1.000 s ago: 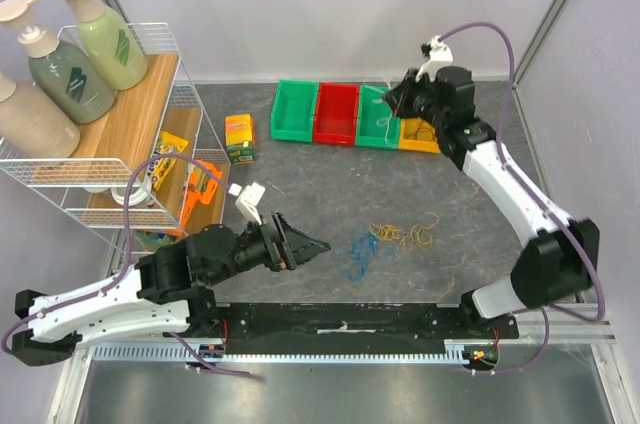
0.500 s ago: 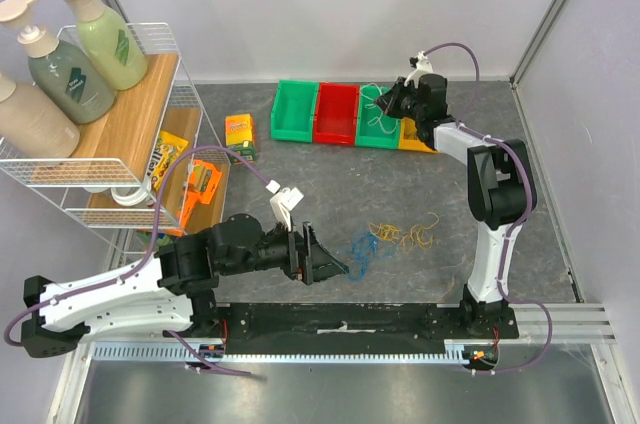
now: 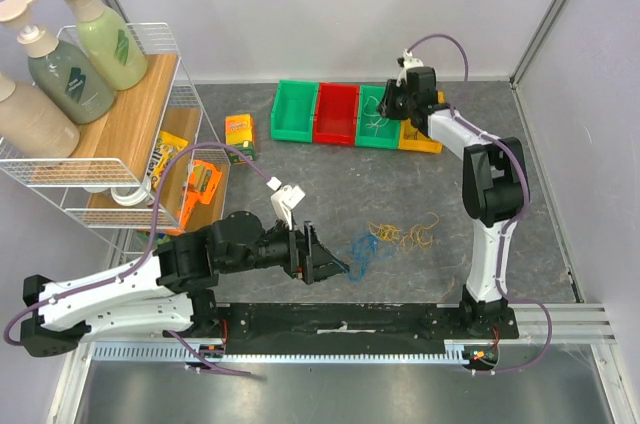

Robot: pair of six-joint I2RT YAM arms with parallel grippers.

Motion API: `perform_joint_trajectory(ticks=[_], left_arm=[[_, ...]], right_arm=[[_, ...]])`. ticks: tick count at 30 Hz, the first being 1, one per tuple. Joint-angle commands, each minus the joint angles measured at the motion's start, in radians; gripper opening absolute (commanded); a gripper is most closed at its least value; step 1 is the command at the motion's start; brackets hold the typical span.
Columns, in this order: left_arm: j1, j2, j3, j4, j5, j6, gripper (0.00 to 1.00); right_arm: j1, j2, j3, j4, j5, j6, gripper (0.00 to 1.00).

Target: Untangle the cables

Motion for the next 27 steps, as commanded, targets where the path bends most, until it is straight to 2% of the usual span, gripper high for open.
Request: perform_joint_trajectory(ticks=[1,3,5,7,11,17,21,24,27], left_arm=[[-0.003,0.006,0.038,0.0,0.011,0.011,0.88],[-0.002,0.002,0.026,0.001,0.028,-0.015,0.88],[-0.002,-0.006,0.009,0.01,0.037,-0.037,0.88],[-0.002,-0.014,-0.011,0.022,0.042,-0.053,0.87],[-0.002,-0.02,-0.042,0.058,0.03,-0.063,0.87],[-0.002,0.051,-0.02,0.062,0.018,-0.035,0.87],[-0.002,0.08,-0.011,0.081,0.033,-0.032,0.87],[-0.002,0.074,-0.039,0.137,0.033,-0.046,0.86],[-0.002,0.074,-0.069,0.165,0.016,-0.067,0.86]], right_arm=[[0.033,0.067,0.269,-0.316,0.064,-0.071,0.46],[0.052,0.06,0.337,-0.43,0.099,-0.088,0.53],[0.07,-0.01,0.288,-0.498,0.152,-0.09,0.59],[0.087,-0.136,0.131,-0.468,0.209,-0.059,0.64],[0.17,-0.418,-0.29,-0.311,0.188,-0.001,0.65],[0.536,-0.743,-0.721,-0.214,0.162,0.066,0.65],[0.659,-0.976,-0.855,-0.302,0.188,0.059,0.65],[0.659,-1.106,-0.907,-0.374,0.206,0.056,0.64],[0.659,-1.147,-0.907,-0.443,0.292,0.101,0.61]])
